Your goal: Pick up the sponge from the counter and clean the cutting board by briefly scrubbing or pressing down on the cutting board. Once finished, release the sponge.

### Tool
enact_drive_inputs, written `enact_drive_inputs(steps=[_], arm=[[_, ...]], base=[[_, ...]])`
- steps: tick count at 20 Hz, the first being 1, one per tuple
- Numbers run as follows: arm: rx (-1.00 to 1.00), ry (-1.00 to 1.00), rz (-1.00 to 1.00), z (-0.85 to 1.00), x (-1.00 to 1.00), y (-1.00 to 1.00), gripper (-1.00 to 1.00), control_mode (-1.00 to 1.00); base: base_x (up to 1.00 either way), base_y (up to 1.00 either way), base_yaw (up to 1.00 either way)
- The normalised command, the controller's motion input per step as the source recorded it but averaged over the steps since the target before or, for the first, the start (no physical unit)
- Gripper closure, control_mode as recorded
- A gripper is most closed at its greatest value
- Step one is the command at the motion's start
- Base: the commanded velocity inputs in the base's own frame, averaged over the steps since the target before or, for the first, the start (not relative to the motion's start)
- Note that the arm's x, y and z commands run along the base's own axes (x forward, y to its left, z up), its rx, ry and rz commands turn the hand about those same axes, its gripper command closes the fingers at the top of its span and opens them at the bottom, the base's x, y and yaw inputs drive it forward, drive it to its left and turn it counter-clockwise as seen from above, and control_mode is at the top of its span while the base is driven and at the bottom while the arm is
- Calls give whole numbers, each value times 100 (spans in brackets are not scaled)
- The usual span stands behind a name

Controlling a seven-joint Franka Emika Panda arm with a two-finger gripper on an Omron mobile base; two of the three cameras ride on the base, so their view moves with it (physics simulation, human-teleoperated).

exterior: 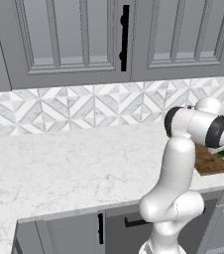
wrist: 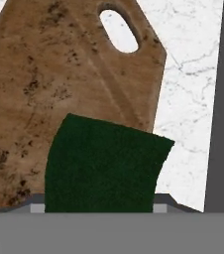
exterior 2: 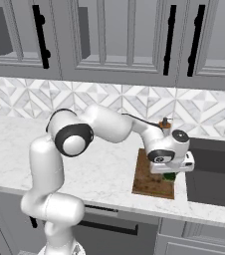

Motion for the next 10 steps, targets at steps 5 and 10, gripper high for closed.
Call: enact_drive_inputs(steps=[5,10], arm=[[2,0,0,3,30,-8,100,-100],[1,0,0,0,21,0,100,-100]], base=[[0,0,0],[0,0,0]])
